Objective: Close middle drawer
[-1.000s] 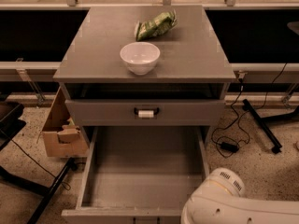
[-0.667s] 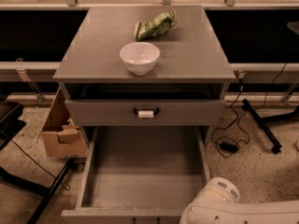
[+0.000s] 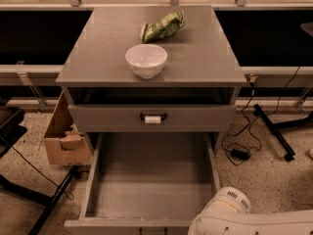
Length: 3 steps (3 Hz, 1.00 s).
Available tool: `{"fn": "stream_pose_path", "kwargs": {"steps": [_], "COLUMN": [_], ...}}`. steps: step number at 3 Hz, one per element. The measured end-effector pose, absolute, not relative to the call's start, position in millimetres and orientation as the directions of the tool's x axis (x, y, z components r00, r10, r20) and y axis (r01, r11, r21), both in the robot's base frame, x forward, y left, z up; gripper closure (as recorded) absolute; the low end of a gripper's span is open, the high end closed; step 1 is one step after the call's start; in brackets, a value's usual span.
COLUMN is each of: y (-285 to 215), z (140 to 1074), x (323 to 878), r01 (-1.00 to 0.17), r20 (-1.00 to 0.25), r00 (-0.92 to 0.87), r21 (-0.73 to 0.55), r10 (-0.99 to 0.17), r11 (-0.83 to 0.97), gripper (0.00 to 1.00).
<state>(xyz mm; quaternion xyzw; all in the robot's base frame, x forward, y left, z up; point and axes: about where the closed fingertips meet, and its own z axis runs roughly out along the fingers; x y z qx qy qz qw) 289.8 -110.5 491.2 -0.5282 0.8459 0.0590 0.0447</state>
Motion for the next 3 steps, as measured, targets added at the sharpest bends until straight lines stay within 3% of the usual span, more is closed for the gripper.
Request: {"fn": "stream_pose_path", "kwargs": {"steps": [3], "y": [-79], "z": [407], "x": [301], "r01": [-0.884], "r20": [-0.194], "r00": [-0.464], "r21": [0.154], "r10": [-0.864], "r11": [0.441], "gripper": [1.0]}}
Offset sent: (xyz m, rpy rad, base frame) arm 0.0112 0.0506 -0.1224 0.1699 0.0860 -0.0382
